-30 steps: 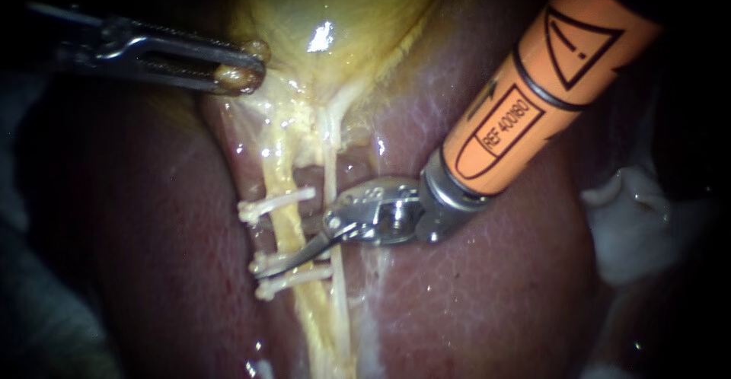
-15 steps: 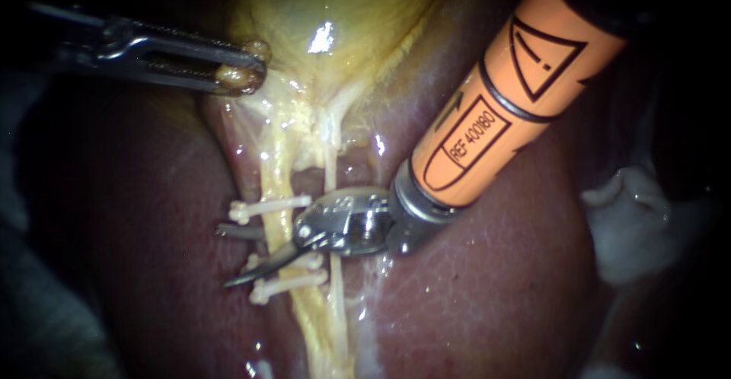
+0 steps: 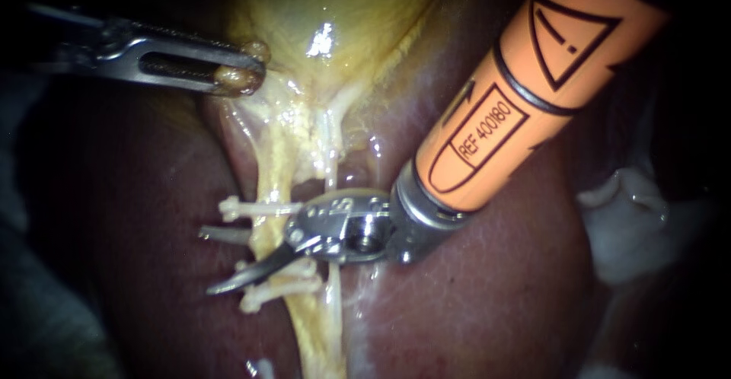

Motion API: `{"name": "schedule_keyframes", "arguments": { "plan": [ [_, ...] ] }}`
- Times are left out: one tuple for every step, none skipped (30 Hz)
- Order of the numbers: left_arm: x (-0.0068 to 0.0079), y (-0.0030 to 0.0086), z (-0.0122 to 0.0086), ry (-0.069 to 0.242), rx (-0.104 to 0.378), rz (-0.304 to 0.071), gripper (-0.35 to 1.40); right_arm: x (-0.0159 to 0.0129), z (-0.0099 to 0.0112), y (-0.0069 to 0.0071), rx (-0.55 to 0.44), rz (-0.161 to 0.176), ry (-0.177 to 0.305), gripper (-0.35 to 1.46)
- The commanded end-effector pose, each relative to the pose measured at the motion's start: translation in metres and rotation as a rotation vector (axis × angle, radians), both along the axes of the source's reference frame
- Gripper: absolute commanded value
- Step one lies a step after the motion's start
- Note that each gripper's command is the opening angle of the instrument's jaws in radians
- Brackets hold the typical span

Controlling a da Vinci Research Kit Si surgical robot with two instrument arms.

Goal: Go to the cutting position left tube

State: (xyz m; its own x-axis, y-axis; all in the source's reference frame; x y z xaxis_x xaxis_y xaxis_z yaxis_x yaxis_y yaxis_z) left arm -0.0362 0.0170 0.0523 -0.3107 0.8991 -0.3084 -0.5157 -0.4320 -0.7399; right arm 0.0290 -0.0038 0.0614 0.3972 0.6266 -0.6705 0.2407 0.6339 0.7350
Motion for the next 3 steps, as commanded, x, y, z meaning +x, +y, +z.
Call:
{"name": "schedule_keyframes", "arguments": {
  "plan": [
    [0.0000,0.0000,0.0000,0.000,0.000,0.000,-0.35,0.0000,0.0000,0.0000,0.000,0.000,-0.001,1.36],
    [0.0000,0.0000,0.0000,0.000,0.000,0.000,-0.35,0.0000,0.0000,0.0000,0.000,0.000,-0.001,1.36],
    [0.0000,0.0000,0.0000,0.000,0.000,0.000,-0.35,0.0000,0.0001,0.0000,0.004,0.001,-0.003,1.36]
  ]
}}
